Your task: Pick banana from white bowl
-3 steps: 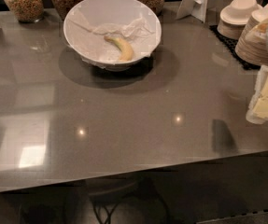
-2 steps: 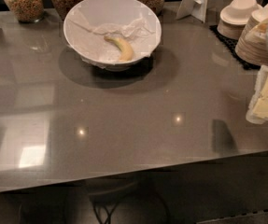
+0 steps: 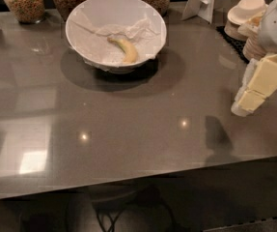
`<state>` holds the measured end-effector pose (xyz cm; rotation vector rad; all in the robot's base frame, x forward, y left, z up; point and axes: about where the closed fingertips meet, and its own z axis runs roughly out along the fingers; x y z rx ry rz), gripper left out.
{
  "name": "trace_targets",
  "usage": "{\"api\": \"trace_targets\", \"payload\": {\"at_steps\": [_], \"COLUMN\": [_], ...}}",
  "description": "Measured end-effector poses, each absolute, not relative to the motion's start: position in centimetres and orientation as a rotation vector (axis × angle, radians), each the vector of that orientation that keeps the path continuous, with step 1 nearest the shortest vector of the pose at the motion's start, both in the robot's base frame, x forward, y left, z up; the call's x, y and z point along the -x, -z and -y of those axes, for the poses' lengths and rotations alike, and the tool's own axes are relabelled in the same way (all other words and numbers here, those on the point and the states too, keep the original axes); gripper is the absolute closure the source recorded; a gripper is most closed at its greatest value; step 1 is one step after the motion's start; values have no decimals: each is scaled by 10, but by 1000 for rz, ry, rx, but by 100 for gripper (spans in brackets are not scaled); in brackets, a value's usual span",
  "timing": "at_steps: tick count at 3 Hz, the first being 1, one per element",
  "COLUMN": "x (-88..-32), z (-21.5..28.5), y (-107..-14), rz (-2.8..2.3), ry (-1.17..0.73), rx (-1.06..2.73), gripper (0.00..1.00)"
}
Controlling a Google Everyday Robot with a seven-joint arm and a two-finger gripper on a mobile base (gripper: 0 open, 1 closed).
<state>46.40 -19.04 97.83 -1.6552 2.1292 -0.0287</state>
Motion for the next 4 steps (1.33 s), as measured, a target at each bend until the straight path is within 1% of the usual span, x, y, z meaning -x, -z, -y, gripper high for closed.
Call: {"api": "trace_targets", "payload": {"at_steps": [1,2,4], "x": [-486,-524,-594], "z": [173,149,85], "y": [-979,-980,-972], "rz": [-2088,-2055,-2002], "ry": [-23,-74,-183], "rx": [1584,1510,1485], "gripper": [0,0,0]}}
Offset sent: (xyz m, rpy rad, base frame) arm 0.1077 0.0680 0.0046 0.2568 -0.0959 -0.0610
